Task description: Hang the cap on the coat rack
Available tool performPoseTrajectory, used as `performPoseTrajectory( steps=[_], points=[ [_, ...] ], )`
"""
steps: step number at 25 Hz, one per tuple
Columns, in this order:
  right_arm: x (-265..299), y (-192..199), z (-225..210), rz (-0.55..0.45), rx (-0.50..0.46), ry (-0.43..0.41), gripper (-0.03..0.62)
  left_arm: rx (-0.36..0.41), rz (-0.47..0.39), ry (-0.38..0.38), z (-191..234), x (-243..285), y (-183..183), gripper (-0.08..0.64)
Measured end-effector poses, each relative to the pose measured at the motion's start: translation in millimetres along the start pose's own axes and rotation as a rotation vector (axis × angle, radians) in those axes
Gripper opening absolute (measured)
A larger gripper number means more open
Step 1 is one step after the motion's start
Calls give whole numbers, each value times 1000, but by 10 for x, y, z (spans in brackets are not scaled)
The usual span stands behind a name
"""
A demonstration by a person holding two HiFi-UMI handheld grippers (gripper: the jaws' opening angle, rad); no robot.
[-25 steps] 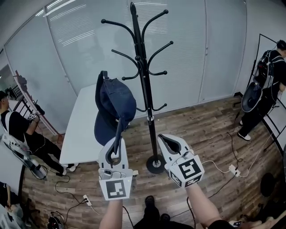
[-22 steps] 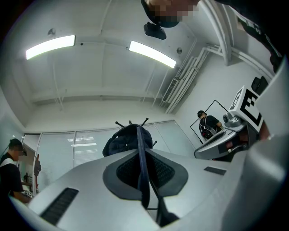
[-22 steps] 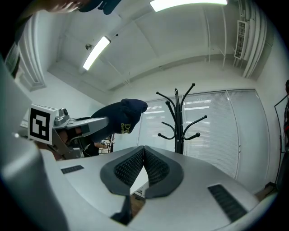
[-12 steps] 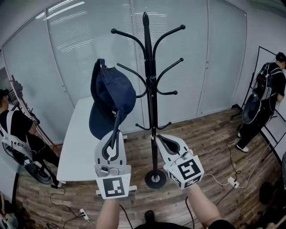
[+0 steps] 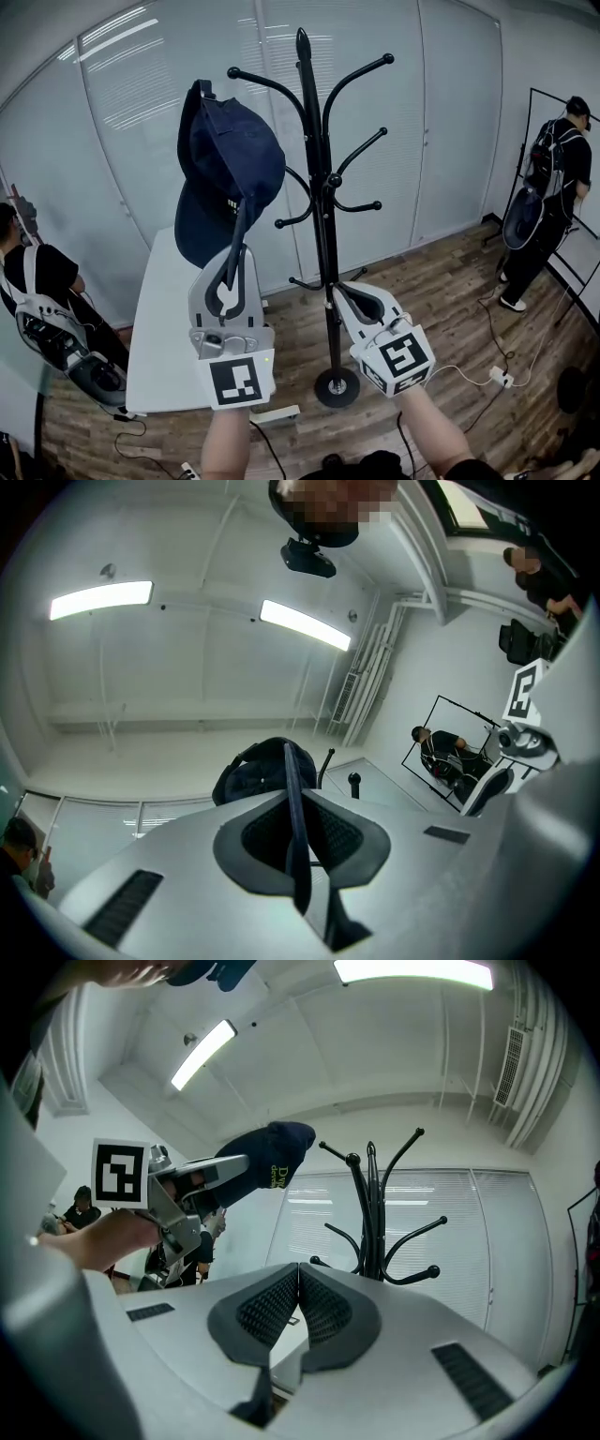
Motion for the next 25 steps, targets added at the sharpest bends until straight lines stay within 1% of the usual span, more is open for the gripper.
performPoseTrajectory(
  steps=[9, 13, 16, 25],
  points=[
    [172, 72, 23, 28, -4, 5, 31, 46, -28, 45, 56, 214, 19, 31],
    [211, 64, -4, 27, -5, 11, 31, 77, -36, 72, 43, 308, 5, 31],
    [211, 77, -11, 27, -2, 14, 31, 86, -36, 94, 25, 381, 13, 32],
    [206, 88, -115, 21, 8, 40, 31, 134, -31, 117, 5, 516, 39, 31]
  ],
)
Point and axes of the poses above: the fingertips, and each gripper's own axes: x forward along the fingers, z to its left, y out of its underside, the point moved 1 cm from there along -x, backward along the fingers, and after that the axes turned 8 degrees about y, right-handed, at the moved point
